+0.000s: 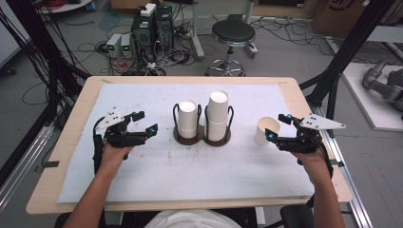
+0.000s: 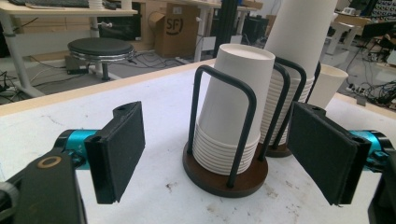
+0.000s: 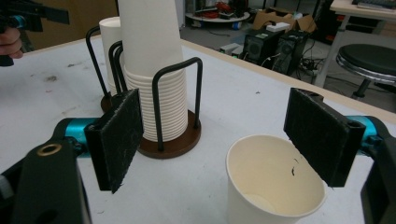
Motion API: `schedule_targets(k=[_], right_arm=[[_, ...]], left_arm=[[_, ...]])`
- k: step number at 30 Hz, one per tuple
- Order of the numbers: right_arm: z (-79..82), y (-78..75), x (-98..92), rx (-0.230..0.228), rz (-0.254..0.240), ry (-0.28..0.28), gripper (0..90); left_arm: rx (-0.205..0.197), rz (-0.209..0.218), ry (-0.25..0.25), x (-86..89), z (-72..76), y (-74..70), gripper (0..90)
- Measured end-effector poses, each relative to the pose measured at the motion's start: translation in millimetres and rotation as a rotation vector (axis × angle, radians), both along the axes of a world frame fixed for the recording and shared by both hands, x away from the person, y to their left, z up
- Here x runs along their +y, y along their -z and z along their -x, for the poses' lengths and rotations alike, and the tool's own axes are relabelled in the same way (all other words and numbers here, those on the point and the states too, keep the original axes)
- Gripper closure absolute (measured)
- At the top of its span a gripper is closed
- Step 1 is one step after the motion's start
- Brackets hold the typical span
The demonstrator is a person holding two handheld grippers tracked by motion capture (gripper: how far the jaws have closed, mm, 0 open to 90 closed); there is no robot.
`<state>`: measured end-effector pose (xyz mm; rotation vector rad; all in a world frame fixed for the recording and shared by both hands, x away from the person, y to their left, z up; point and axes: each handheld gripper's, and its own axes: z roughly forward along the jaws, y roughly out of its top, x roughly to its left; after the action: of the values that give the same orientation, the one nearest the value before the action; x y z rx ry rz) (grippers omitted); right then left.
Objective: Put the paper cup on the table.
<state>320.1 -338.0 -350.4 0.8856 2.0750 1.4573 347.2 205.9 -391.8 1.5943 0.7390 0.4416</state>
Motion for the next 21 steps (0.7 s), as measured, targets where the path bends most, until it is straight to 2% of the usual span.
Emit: schedule_targets(k=[6, 14, 21], right_arm=[[-1.4, 5.4, 2.6, 0.009, 0.008, 0.001, 20.5], [0.5, 2.2, 10.5, 0.001, 0.006, -0.020, 20.5], [2.8, 2.1, 10.0, -0.002, -0.005, -0.025, 20.5]], left_arm=[[-0.012, 0.001, 0.005, 0.5, 2.6, -2.5, 19.7], [-0.020, 0.012, 0.013, 2.1, 5.1, -5.9, 19.7], [-0.027, 0.014, 0.004, 2.3, 5.8, -8.8, 19.7]])
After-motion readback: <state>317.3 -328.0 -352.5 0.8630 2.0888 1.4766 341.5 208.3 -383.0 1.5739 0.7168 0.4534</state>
